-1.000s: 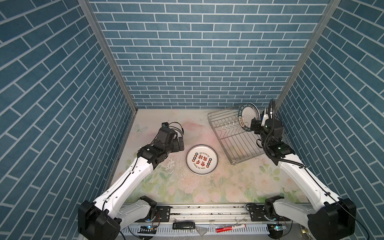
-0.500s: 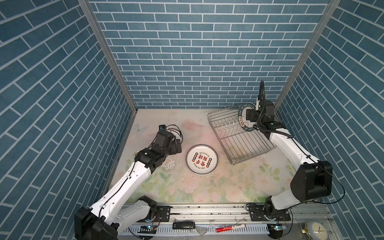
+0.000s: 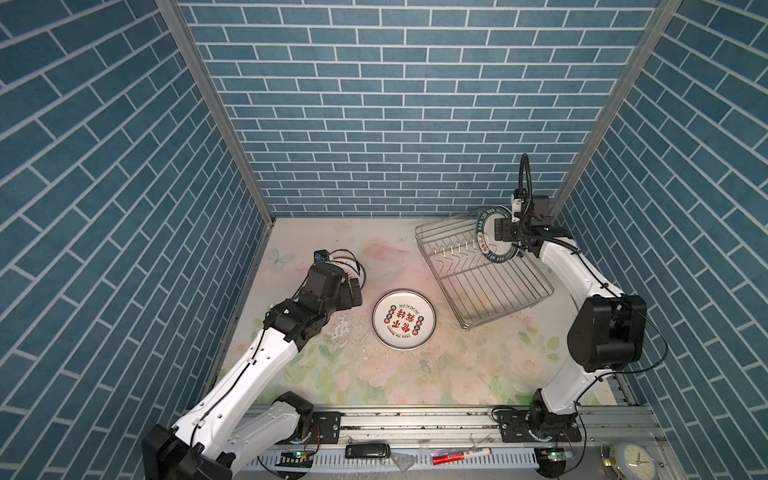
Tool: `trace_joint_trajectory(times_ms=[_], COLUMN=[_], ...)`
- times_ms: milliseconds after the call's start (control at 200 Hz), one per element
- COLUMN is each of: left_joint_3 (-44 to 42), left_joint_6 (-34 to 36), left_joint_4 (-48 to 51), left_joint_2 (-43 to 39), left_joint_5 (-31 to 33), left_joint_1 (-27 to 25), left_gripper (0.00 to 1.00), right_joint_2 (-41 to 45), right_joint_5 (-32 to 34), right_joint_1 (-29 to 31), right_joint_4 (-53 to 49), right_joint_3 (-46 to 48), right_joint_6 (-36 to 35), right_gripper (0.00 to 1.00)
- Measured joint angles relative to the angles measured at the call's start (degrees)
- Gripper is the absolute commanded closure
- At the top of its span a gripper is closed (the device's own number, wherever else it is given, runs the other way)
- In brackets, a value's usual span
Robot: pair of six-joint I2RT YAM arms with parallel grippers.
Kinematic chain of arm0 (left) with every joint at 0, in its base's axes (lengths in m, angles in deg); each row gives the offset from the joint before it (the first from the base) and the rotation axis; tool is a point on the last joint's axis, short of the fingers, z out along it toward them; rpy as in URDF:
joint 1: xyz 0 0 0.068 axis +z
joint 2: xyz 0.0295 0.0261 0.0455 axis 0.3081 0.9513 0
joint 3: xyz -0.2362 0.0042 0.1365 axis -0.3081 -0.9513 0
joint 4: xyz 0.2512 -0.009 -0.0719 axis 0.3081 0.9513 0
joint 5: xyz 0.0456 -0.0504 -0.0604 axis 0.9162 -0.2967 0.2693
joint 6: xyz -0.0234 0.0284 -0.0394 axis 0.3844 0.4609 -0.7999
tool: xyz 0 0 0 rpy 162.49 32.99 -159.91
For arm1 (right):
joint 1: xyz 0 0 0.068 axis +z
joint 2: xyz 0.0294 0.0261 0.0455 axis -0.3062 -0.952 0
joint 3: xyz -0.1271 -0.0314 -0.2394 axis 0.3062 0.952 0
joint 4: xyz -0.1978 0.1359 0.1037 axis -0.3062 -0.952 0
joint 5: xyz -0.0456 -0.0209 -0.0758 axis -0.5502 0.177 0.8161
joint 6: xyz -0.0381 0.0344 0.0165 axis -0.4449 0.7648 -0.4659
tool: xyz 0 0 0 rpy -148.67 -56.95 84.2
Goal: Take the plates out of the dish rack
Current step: 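Grasp the green-rimmed 'HAO SHI HAO WEI' plate in the rack with the right gripper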
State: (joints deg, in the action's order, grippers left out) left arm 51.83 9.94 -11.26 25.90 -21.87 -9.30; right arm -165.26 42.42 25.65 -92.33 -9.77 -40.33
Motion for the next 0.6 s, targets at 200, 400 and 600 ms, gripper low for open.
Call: trace_joint_trajectory(times_ms=[200,400,600], left_joint_3=[-0.1,-0.1,-0.1], left_joint_6=[0.5,0.9,1.0], left_joint_4=[0.0,0.0,0.0], left_joint_2=[-0.7,-0.7,-0.7], left_joint_5=[0.2,0.4,0.4], left_joint_1=[0.0,0.0,0.0], left_gripper=[0.01,0.01,0.01], right_joint_2=[-1.1,-1.2,-1.0], right_joint_5=[-1.1,-2.1,-2.3], right_joint_1=[-0.1,-0.1,-0.2], right_joint_4=[-0.4,-0.8,-0.2], right_joint_3=[-0.1,-0.7,-1.3], right_joint_6=[0.0,0.1,0.1], right_gripper=[0.15,0.19,0.17])
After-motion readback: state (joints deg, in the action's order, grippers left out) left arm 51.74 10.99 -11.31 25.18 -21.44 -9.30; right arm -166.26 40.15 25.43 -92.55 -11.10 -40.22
